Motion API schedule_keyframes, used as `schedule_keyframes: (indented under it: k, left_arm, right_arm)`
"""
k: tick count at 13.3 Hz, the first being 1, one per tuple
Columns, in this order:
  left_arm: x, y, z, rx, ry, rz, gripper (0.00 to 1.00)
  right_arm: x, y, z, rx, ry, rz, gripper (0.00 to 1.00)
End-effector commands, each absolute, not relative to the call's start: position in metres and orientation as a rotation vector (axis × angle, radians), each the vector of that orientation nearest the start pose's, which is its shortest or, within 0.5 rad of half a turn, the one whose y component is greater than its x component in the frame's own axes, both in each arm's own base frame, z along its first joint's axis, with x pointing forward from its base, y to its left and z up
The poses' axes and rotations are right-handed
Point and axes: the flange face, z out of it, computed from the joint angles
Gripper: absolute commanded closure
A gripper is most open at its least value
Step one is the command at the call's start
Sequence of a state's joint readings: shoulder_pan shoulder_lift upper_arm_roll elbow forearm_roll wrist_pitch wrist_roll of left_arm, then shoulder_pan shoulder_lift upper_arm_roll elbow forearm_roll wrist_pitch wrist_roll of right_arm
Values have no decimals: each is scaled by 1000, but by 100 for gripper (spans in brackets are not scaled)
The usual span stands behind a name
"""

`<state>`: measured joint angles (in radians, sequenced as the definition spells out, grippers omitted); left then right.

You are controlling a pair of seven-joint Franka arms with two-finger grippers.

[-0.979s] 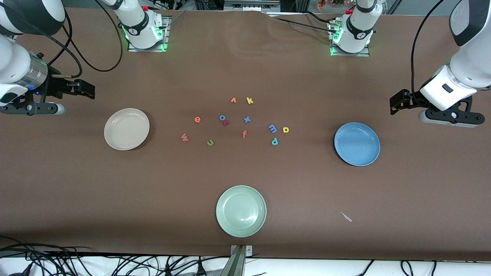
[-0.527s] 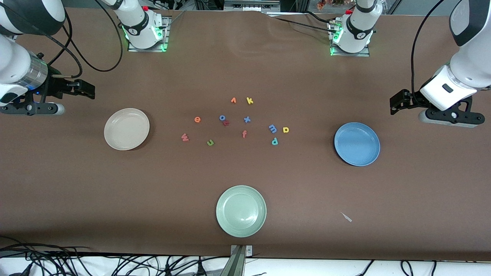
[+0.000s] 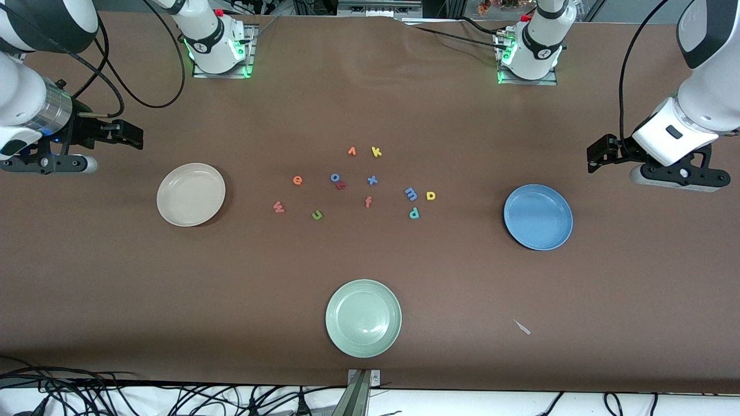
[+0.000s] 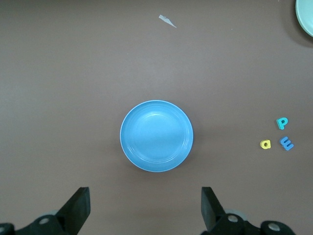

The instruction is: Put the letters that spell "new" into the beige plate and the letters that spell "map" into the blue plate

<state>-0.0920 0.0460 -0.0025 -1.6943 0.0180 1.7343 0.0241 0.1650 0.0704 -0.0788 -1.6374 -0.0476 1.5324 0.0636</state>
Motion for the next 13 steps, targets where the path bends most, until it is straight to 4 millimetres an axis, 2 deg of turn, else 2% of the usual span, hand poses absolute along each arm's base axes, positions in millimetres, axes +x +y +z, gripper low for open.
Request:
schedule_keyframes:
  k: [1,5,13]
  left_arm:
    - [574,-57,561,-3138,204,7,0]
    - [573,-68,561,-3137,231,10,0]
    - [573,-68,561,-3137,231,10,0]
  right_arm:
    - [566,48,555,-3182,-41,261,0]
    - [565,48,555,-3182,-43,263,0]
    - [565,48,555,-3181,-46,263,0]
